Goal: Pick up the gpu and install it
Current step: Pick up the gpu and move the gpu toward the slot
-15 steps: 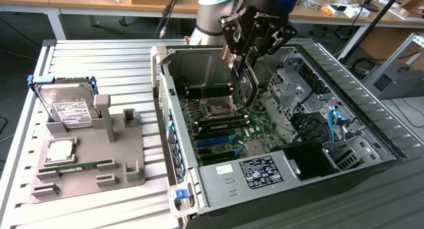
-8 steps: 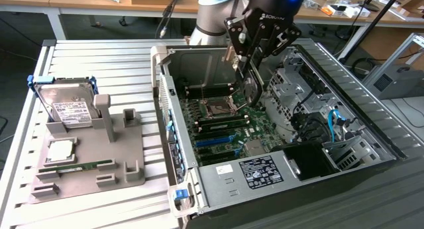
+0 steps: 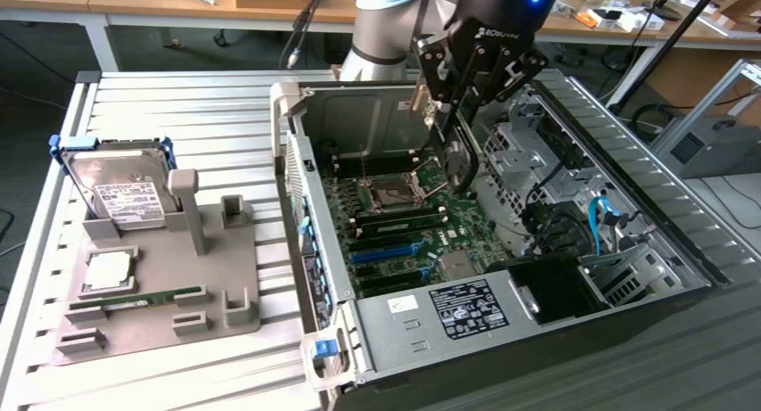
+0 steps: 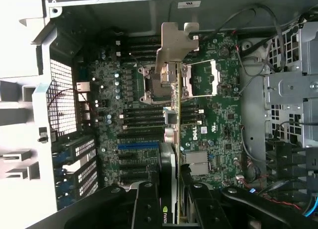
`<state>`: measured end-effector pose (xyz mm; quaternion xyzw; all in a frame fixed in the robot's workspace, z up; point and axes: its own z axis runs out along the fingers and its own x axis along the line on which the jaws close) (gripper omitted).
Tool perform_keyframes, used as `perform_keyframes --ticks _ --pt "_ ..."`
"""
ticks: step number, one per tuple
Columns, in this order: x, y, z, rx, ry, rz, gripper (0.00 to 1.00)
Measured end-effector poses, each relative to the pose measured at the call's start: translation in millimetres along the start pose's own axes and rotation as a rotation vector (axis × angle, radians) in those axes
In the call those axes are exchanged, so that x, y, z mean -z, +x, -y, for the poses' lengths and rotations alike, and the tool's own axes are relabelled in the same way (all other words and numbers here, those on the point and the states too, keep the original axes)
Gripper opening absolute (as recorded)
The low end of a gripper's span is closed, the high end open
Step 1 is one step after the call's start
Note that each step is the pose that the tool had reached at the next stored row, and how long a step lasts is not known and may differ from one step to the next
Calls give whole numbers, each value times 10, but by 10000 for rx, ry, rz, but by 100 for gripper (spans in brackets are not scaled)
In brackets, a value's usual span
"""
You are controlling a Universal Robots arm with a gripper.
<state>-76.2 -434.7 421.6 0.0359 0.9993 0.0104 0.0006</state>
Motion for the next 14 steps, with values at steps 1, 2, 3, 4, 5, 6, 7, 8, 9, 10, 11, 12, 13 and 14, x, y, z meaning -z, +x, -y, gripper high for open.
perform_keyframes --ticks 1,2,3,4,5,6,7,8,9,10,11,12,13,14 --pt "-3 -11 -1 0 8 1 27" --pt "-6 -20 -1 -1 15 1 27" --pt "-8 -30 -2 -1 24 2 27" --pt "-14 -50 -3 0 43 3 27" --pt "-17 -61 -4 0 53 4 27" --pt "-20 -71 -5 0 63 5 27" --pt "-23 -80 -5 0 71 5 27" --pt "-27 -88 -6 0 79 6 27" --pt "-32 -95 -6 1 85 6 27" --pt "-37 -100 -6 1 89 7 27" --pt "-43 -105 -7 0 96 7 27" --pt "-50 -110 -7 1 102 7 27" --pt "-56 -114 -7 0 106 7 27" --pt "-64 -117 -8 0 110 7 27"
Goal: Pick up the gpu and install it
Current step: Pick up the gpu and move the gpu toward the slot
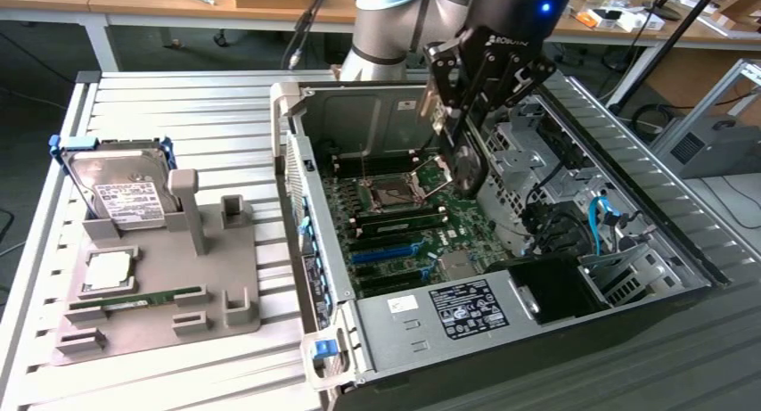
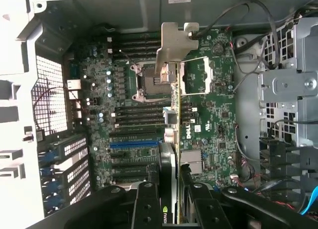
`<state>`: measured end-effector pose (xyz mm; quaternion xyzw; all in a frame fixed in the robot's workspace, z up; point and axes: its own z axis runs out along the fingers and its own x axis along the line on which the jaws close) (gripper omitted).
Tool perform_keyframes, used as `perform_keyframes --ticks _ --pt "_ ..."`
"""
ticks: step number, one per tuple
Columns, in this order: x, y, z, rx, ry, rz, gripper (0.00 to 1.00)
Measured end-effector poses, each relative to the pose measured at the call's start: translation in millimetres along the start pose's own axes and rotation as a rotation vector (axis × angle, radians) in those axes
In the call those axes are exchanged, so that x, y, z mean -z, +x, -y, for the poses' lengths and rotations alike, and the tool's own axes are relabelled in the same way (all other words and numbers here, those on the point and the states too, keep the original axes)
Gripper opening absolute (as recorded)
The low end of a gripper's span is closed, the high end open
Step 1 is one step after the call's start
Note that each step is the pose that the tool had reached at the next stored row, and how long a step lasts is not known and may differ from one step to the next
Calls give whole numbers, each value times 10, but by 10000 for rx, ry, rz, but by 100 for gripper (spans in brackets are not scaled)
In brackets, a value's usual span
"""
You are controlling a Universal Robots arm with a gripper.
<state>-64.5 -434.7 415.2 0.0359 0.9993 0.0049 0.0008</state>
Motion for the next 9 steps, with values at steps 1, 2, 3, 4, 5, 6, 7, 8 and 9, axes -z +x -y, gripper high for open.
perform_keyframes --ticks 1,2,3,4,5,6,7,8,9 --pt "-8 -2 0 -1 4 1 27" --pt "-25 -5 0 -1 12 1 27" --pt "-31 -6 0 0 14 1 27" --pt "-42 -8 0 0 21 2 27" --pt "-52 -9 0 0 26 2 27" --pt "-59 -10 0 0 31 3 27" --pt "-66 -11 0 0 35 3 27" --pt "-71 -12 0 0 40 3 27" --pt "-77 -13 0 0 45 4 27"
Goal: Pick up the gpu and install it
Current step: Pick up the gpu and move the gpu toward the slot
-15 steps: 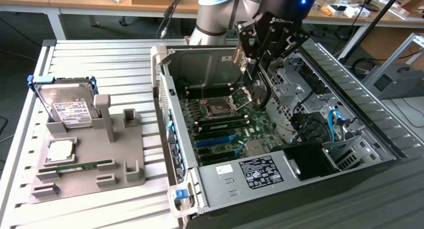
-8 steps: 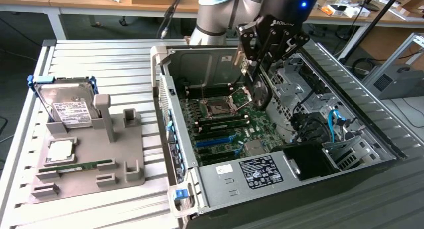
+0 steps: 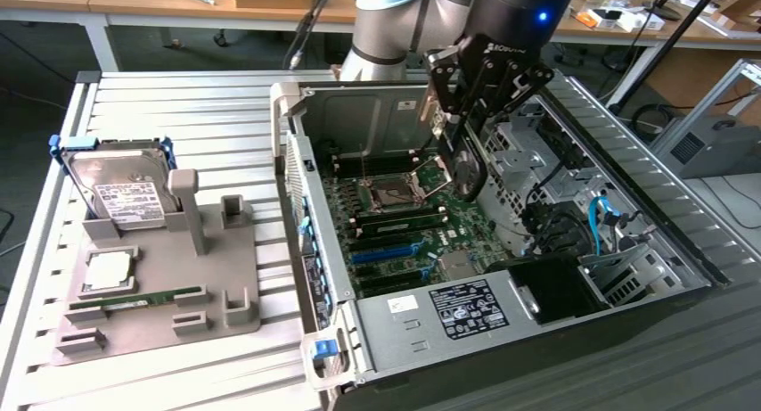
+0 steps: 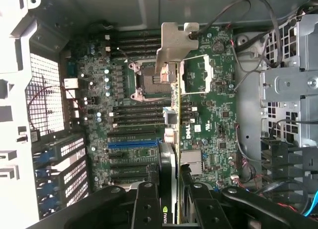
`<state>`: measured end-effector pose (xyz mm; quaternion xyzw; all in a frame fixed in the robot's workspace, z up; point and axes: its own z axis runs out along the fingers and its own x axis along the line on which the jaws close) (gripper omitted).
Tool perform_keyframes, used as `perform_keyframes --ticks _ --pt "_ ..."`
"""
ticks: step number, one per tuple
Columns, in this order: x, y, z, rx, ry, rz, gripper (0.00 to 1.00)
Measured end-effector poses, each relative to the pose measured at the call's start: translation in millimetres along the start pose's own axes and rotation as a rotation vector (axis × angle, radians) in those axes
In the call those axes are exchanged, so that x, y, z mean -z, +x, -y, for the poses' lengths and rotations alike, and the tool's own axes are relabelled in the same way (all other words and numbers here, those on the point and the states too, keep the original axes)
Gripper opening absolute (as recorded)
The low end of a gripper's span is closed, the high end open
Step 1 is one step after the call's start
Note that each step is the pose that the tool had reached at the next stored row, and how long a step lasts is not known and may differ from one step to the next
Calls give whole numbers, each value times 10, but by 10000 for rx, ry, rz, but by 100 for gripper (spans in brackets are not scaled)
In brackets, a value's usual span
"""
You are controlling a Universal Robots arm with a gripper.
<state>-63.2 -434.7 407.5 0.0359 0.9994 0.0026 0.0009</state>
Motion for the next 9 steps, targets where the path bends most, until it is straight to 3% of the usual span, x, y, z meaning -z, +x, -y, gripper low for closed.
perform_keyframes --ticks 9 --pt "-59 -14 -1 0 40 3 27"
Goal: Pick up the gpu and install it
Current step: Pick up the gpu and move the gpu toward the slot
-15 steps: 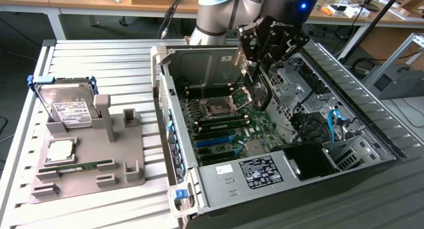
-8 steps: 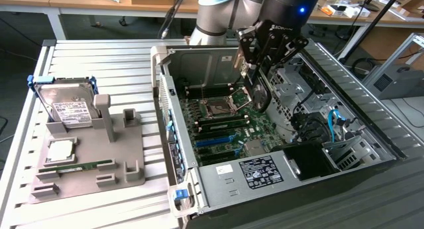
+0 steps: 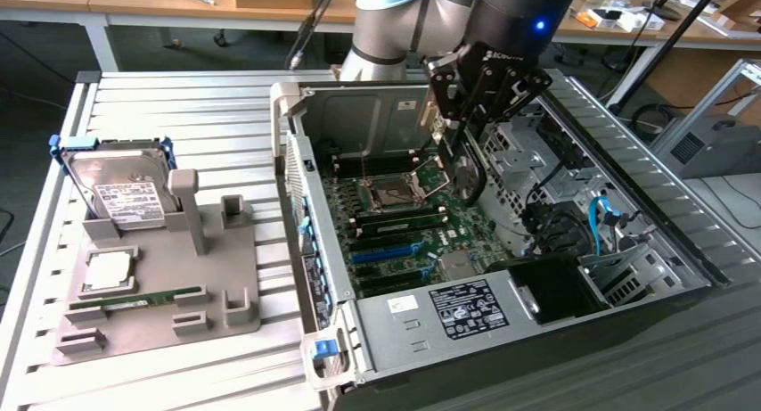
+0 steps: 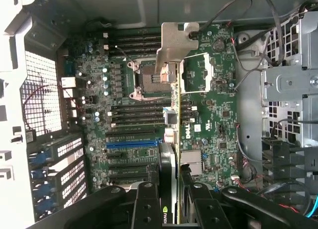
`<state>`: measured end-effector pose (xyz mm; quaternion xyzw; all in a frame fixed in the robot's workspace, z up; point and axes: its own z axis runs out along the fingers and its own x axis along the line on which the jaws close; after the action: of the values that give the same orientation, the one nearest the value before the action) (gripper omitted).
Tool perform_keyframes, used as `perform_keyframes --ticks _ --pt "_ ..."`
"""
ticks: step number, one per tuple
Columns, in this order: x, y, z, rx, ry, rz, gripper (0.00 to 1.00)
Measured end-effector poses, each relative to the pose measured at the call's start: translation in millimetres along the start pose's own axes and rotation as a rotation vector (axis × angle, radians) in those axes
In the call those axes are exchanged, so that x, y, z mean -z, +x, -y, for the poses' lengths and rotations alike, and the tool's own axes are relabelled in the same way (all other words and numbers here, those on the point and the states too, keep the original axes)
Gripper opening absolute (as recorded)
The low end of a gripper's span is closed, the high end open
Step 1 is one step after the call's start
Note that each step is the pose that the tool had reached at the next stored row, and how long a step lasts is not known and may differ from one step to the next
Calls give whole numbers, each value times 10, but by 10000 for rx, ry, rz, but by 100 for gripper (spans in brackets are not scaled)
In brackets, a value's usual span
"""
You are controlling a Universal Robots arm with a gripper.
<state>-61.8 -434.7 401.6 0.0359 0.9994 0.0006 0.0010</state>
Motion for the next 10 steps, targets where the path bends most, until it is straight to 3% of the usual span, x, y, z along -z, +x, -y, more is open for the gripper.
perform_keyframes --ticks 10 --pt "-65 -19 -1 0 42 3 27"
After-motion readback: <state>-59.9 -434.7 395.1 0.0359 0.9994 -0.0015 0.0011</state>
